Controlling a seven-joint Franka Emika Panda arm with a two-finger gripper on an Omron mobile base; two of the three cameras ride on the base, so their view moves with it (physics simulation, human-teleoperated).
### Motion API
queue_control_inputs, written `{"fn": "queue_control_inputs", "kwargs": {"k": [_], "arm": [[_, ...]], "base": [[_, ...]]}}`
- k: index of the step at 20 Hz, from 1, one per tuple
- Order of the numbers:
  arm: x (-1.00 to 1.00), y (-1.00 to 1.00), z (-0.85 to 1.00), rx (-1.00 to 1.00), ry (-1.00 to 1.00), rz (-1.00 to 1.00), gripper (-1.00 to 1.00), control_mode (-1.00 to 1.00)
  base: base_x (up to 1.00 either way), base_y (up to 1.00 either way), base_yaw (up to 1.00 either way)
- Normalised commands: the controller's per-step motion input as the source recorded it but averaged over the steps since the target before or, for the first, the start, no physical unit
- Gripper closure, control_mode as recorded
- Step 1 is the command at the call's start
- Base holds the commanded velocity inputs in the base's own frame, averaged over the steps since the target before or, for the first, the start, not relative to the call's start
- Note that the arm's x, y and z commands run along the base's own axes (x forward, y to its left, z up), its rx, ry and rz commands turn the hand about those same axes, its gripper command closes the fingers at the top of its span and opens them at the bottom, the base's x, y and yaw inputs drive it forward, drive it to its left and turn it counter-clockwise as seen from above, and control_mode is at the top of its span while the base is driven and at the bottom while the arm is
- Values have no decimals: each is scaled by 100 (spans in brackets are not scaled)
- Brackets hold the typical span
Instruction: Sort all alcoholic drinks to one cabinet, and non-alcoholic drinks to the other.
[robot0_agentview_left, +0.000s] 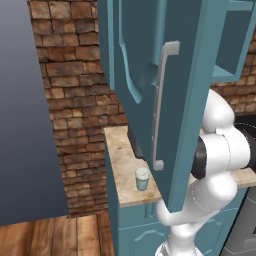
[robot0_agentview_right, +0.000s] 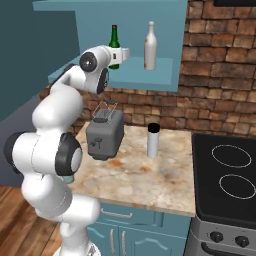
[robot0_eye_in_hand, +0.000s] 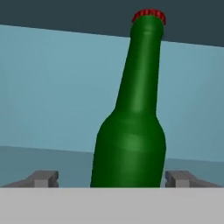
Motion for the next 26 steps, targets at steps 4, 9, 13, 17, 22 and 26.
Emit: {"fn": "queue_control_inputs", "kwargs": {"k": [4, 9, 13, 17, 22, 26], "arm": [[-30, -7, 11, 1, 0, 0, -100, -100], [-73, 0, 7, 0, 3, 0, -100, -100], [-100, -1, 0, 0, 5, 0, -100, -100], [-99, -10, 0, 0, 10, 0, -100, -100], [-99, -33, 0, 0, 12, 0, -100, -100], [-94, -74, -28, 2, 8, 0, -100, -100]], "base": [[0, 0, 0], [0, 0, 0], [0, 0, 0], [0, 0, 0], [0, 0, 0], [0, 0, 0]]}}
